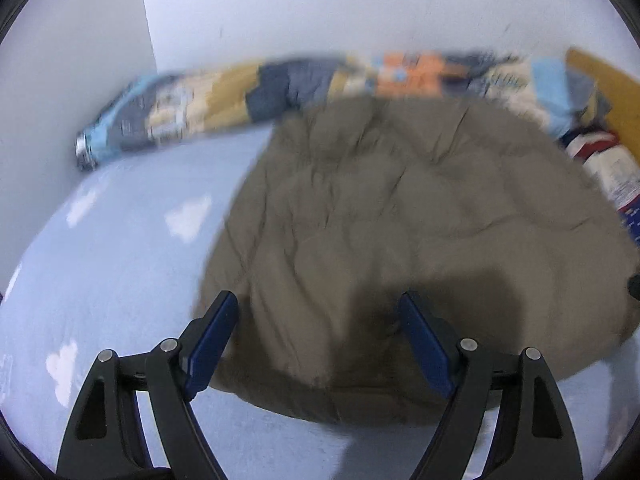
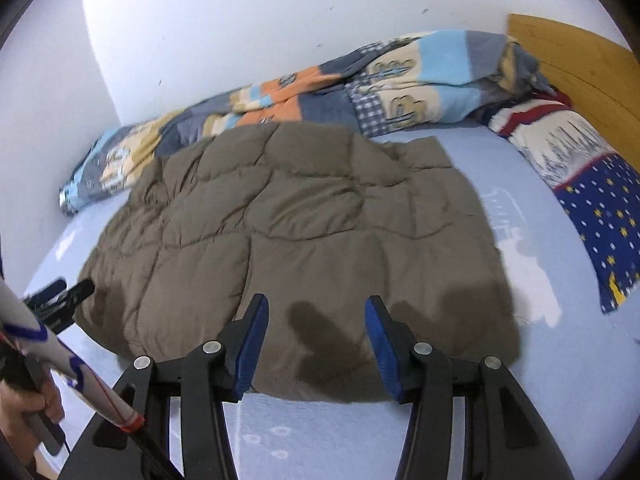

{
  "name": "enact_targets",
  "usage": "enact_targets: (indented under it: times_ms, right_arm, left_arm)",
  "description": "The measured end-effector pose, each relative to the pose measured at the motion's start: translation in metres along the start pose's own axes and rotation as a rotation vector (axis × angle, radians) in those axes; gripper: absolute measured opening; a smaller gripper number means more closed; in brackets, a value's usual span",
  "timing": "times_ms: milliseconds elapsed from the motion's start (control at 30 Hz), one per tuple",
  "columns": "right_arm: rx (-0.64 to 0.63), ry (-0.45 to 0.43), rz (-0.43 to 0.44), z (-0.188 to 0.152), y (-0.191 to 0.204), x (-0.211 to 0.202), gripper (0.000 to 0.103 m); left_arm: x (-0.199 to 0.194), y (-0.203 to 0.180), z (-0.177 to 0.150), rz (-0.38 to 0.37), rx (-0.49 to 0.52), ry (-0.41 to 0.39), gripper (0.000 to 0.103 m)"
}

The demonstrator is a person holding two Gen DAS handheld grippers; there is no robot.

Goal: Fold large clothes

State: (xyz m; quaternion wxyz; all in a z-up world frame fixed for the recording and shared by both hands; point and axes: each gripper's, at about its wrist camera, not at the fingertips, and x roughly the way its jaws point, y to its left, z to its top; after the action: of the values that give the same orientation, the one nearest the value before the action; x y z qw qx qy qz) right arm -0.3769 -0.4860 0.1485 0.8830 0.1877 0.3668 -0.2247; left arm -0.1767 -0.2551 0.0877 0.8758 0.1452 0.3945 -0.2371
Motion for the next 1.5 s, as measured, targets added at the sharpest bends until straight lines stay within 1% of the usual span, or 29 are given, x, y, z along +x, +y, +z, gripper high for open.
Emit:
enact_targets:
  times_ms: [33, 67, 200, 233, 300, 367, 400, 467, 500, 533, 600, 633, 667, 700, 767, 867, 900, 967, 1000, 1033, 1067, 1100, 1167, 1200, 1267, 1333, 1500]
  right_arm:
    - [-0.014, 0.03, -0.01, -0.002, 0.001, 0.01, 0.054]
    - [-0.024, 0.064, -0.021, -0.006, 0.001, 0.022, 0.054]
    - [-0.002, 0.128, 0.002, -0.015, -0.007, 0.052, 0.061]
    - [-0.001, 0.137, 0.002, -0.015, -0.008, 0.056, 0.061]
    - [0.001, 0.151, -0.008, -0.013, -0.008, 0.057, 0.062]
    - [0.015, 0.153, -0.006, -0.01, -0.007, 0.048, 0.061]
    - [0.026, 0.136, 0.001, -0.006, -0.01, 0.041, 0.059]
    - [0.055, 0.065, 0.013, 0.004, -0.019, 0.022, 0.059]
    - [0.064, 0.048, 0.006, 0.007, -0.023, 0.016, 0.059]
    - [0.072, 0.036, -0.008, 0.009, -0.029, 0.013, 0.059]
    - [0.105, 0.04, -0.078, 0.009, -0.046, 0.014, 0.059]
    - [0.136, 0.065, -0.108, 0.007, -0.056, 0.02, 0.059]
    - [0.175, 0.101, -0.112, 0.002, -0.065, 0.028, 0.059]
    - [0.202, 0.134, -0.1, -0.002, -0.07, 0.036, 0.059]
    - [0.229, 0.188, -0.08, -0.009, -0.074, 0.05, 0.06]
    - [0.198, 0.194, -0.115, -0.009, -0.065, 0.051, 0.061]
    - [0.195, 0.179, -0.135, -0.007, -0.062, 0.045, 0.061]
    - [0.154, 0.111, -0.164, -0.003, -0.05, 0.029, 0.061]
    - [0.099, 0.064, -0.168, 0.001, -0.037, 0.02, 0.061]
    - [0.063, 0.033, -0.162, 0.003, -0.028, 0.015, 0.061]
    - [0.026, -0.01, -0.13, 0.004, -0.015, 0.007, 0.061]
    - [0.008, -0.025, -0.098, 0.004, -0.006, 0.004, 0.061]
    - [-0.025, -0.025, -0.042, 0.001, 0.01, 0.004, 0.061]
    - [-0.041, -0.021, -0.032, -0.001, 0.015, 0.006, 0.061]
    - [-0.078, -0.006, -0.023, -0.005, 0.028, 0.011, 0.061]
    - [-0.102, 0.005, -0.038, -0.012, 0.034, 0.013, 0.061]
    - [-0.082, 0.051, -0.034, -0.012, 0.024, 0.03, 0.061]
  left_arm:
    - [0.011, 0.0, -0.002, -0.001, -0.007, 0.032, 0.084]
    - [0.016, -0.002, -0.002, 0.009, -0.009, 0.043, 0.085]
    - [0.013, -0.014, 0.002, 0.079, 0.014, 0.057, 0.085]
    - [0.007, -0.016, 0.003, 0.086, 0.009, 0.041, 0.084]
    - [-0.008, -0.021, 0.005, 0.069, 0.007, -0.021, 0.082]
    - [-0.019, -0.031, 0.009, 0.058, 0.039, -0.082, 0.082]
    - [-0.025, -0.037, 0.01, 0.053, 0.055, -0.112, 0.082]
    - [-0.033, -0.044, 0.008, 0.035, 0.074, -0.154, 0.082]
    - [-0.033, -0.05, 0.007, 0.018, 0.1, -0.154, 0.083]
    - [-0.031, -0.056, 0.006, 0.017, 0.128, -0.146, 0.083]
    - [-0.024, -0.063, 0.001, 0.037, 0.172, -0.141, 0.083]
    - [-0.019, -0.065, -0.001, 0.035, 0.185, -0.129, 0.083]
    - [-0.014, -0.065, -0.001, 0.025, 0.191, -0.108, 0.083]
    - [-0.01, -0.064, -0.002, 0.013, 0.186, -0.091, 0.083]
    - [-0.008, -0.061, -0.002, -0.007, 0.161, -0.082, 0.083]
    - [-0.011, -0.059, 0.0, 0.003, 0.16, -0.097, 0.083]
    - [-0.014, -0.06, 0.0, 0.014, 0.164, -0.109, 0.083]
    - [-0.021, -0.062, 0.001, 0.028, 0.167, -0.132, 0.083]
    - [-0.025, -0.064, 0.001, 0.036, 0.17, -0.15, 0.083]
    - [-0.029, -0.066, 0.001, 0.042, 0.177, -0.165, 0.083]
    - [-0.031, -0.068, 0.0, 0.045, 0.181, -0.172, 0.083]
    - [-0.033, -0.069, 0.0, 0.047, 0.184, -0.18, 0.083]
    - [-0.035, -0.07, -0.001, 0.049, 0.188, -0.185, 0.083]
    - [-0.036, -0.07, -0.001, 0.05, 0.189, -0.187, 0.083]
    - [-0.035, -0.071, -0.001, 0.052, 0.196, -0.186, 0.083]
    - [-0.035, -0.072, -0.002, 0.059, 0.201, -0.188, 0.083]
    - [-0.034, -0.075, -0.003, 0.064, 0.205, -0.189, 0.083]
